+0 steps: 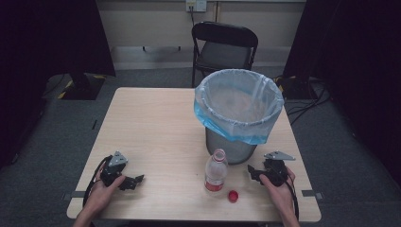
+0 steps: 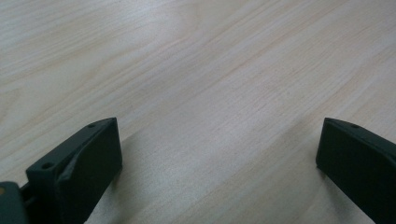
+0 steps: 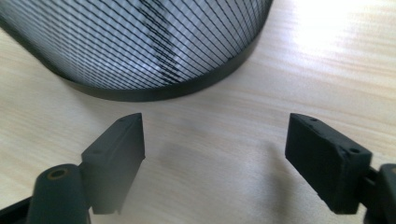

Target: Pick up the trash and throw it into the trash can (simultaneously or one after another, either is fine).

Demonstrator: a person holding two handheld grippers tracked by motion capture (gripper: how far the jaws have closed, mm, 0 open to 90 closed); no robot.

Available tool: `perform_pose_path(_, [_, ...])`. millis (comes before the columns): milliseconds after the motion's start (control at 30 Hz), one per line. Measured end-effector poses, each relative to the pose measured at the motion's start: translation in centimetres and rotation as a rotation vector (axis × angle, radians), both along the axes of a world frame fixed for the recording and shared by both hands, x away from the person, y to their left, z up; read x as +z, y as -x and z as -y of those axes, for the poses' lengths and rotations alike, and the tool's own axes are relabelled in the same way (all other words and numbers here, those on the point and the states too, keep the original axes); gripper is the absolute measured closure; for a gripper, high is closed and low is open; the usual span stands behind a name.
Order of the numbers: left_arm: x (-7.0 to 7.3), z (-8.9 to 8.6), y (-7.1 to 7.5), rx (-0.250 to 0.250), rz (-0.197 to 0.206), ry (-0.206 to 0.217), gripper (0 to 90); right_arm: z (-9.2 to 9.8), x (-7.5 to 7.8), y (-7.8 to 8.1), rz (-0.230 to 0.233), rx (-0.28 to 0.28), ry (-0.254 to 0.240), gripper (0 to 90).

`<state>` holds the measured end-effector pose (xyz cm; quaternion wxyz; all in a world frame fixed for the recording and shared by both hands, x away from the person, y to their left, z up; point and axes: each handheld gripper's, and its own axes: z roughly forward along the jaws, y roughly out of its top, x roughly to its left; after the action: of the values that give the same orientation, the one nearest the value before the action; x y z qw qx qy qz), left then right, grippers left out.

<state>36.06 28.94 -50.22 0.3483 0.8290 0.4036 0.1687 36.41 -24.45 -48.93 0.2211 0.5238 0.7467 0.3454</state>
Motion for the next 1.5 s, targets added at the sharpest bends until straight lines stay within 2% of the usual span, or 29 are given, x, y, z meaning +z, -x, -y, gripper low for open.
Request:
perform_pose_path(100, [0.0, 0.0, 0.0, -0.001, 0.0, 0.0, 0.0, -0.3, 0.4, 0.4, 0.002, 0.029, 0.0, 24.3])
perform_pose_path(200, [0.0, 0.0, 0.0, 0.0, 0.0, 0.0, 0.0, -0.7, 0.8, 1.0, -0.006, 0.063, -0.022, 25.7])
perform_pose_path(333, [0.0, 0.0, 0.0, 0.0, 0.0, 0.0, 0.0, -1.1, 1.6, 1.9, 0.014, 0.103, -0.032, 27.5])
perform_pose_path(467, [0.0, 0.0, 0.0, 0.0, 0.0, 0.0, 0.0, -1.3, 2.5, 2.6, 0.015, 0.154, -0.066, 27.3])
perform_pose_path(500, [0.0, 0.0, 0.0, 0.0, 0.0, 0.0, 0.0, -1.3, 2.5, 2.6, 0.015, 0.154, -0.066, 27.3])
perform_pose_path(533, [0.0, 0.0, 0.0, 0.0, 0.0, -0.001, 0.0, -1.6, 2.9, 3.0, 0.022, 0.186, -0.072, 27.0])
perform_pose_path(567, [0.0, 0.0, 0.0, 0.0, 0.0, -0.001, 0.0, -1.6, 2.9, 3.0, 0.022, 0.186, -0.072, 27.0])
perform_pose_path(667, [0.0, 0.0, 0.0, -0.001, 0.0, -0.001, 0.0, -2.1, 3.5, 3.6, 0.025, 0.242, -0.071, 25.9])
perform_pose_path(767, [0.0, 0.0, 0.0, 0.0, 0.0, -0.001, 0.0, -2.3, 3.9, 4.2, 0.031, 0.256, -0.079, 24.7])
perform_pose_path(867, [0.0, 0.0, 0.0, 0.0, 0.0, -0.001, 0.0, -2.8, 4.3, 5.0, 0.031, 0.311, -0.098, 24.0])
perform_pose_path(900, [0.0, 0.0, 0.0, 0.0, 0.0, -0.001, 0.0, -2.8, 4.3, 5.0, 0.031, 0.311, -0.098, 24.0])
perform_pose_path(1000, [0.0, 0.0, 0.0, -0.001, 0.0, 0.0, 0.0, -3.9, 4.3, 5.8, 0.014, 0.37, -0.1, 22.0])
perform_pose_path(1100, [0.0, 0.0, 0.0, 0.0, 0.0, -0.001, 0.0, -4.5, 4.3, 6.2, 0.012, 0.399, -0.106, 21.2])
perform_pose_path(1200, [0.0, 0.0, 0.0, 0.0, 0.0, -0.001, 0.0, -5.5, 4.7, 6.7, 0.024, 0.453, -0.109, 20.2])
perform_pose_path(1233, [0.0, 0.0, 0.0, 0.0, 0.0, -0.001, 0.0, -5.5, 4.7, 6.7, 0.024, 0.453, -0.109, 20.2])
perform_pose_path(1267, [0.0, 0.0, 0.0, 0.0, 0.0, -0.001, 0.0, -6.2, 4.9, 7.0, 0.031, 0.482, -0.108, 19.4])
perform_pose_path(1500, [0.0, 0.0, 0.0, 0.0, 0.0, -0.001, 0.0, -8.3, 4.9, 6.6, 0.048, 0.539, -0.112, 17.9])
